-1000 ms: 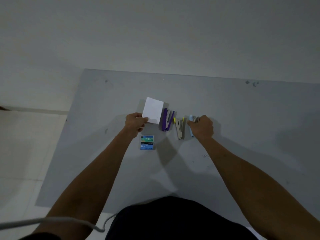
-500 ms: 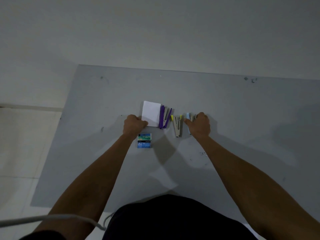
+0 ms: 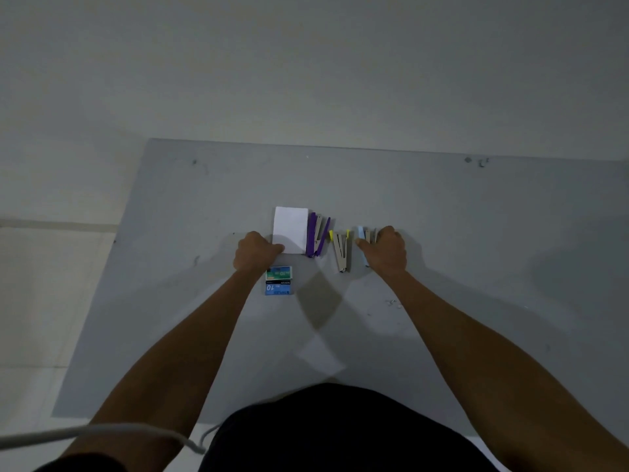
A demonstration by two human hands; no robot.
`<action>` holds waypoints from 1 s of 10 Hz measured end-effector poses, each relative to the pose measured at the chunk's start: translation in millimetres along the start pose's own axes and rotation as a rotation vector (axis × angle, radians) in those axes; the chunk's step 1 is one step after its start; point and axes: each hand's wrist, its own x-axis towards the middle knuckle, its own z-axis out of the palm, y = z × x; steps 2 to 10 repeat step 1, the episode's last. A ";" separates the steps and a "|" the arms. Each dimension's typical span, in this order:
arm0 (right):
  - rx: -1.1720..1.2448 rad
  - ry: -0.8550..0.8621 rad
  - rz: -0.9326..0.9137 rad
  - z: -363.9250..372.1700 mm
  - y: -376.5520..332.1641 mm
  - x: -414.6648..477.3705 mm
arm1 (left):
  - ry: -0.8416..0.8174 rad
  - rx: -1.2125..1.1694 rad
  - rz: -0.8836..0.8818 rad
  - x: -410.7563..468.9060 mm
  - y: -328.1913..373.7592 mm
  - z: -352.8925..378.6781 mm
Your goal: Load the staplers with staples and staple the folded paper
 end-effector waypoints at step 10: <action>0.044 0.016 0.000 -7.9 3.5 -5.8 | 0.023 -0.066 0.029 -9.7 -2.0 -9.4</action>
